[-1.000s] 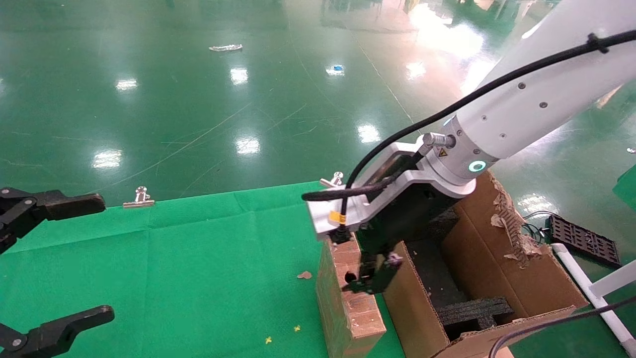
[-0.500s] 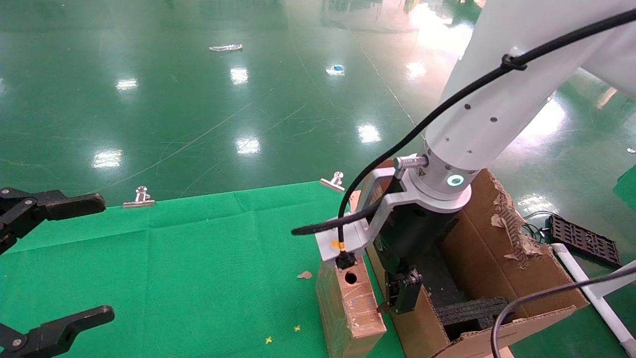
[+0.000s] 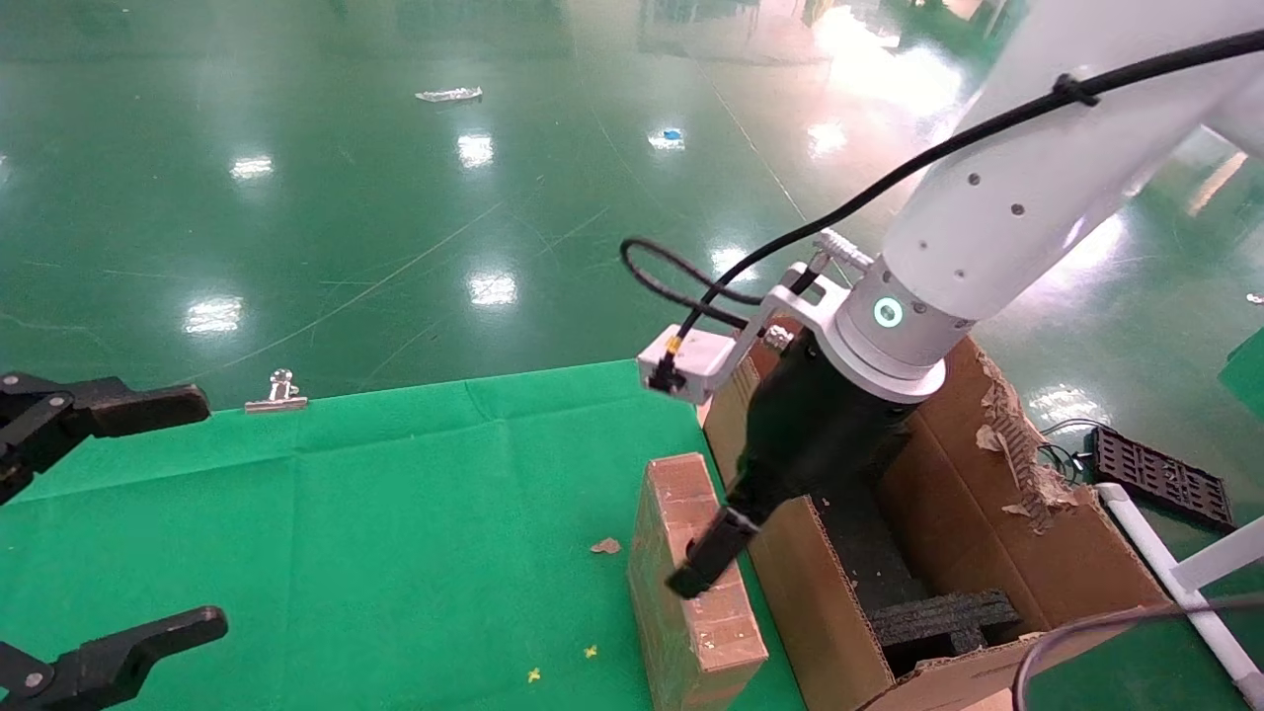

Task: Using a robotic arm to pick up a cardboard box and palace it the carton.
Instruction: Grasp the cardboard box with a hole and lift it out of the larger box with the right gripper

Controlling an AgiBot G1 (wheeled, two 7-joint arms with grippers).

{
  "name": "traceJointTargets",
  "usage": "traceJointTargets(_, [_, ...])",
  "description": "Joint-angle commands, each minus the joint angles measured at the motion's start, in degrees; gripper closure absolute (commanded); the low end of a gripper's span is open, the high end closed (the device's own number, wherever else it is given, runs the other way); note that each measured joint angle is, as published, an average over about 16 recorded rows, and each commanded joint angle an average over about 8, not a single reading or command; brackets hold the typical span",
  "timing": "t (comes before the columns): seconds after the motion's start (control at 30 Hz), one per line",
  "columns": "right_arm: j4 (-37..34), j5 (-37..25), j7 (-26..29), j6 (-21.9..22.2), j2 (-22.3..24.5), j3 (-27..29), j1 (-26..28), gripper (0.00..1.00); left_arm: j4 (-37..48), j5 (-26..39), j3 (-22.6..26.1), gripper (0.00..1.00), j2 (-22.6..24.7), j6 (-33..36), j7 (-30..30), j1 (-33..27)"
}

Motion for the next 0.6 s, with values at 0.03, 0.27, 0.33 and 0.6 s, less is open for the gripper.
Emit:
traceJointTargets(0.03, [-2.1,2.2,2.4,0.4,0.7,0.2,-1.0,0.0,0.0,0.0,0.0,0.0,0.0,0.0,0.0,0.0])
traceJointTargets(0.27, [-8.5,3.8,4.1,-0.1,-1.5,-1.0,-4.7,0.0,0.0,0.0,0.0,0.0,0.0,0.0,0.0,0.0])
traceJointTargets(0.33, [-9.4,3.8,3.5,-0.1,-2.0,-1.1,-5.2,0.02,0.0,0.0,0.0,0.0,0.0,0.0,0.0,0.0])
traceJointTargets(0.6, [-9.4,2.1,2.4,0.4,-3.0,-1.6,-5.4,0.92,0.0,-0.1,0.1,0.66,0.0,0.0,0.0,0.0])
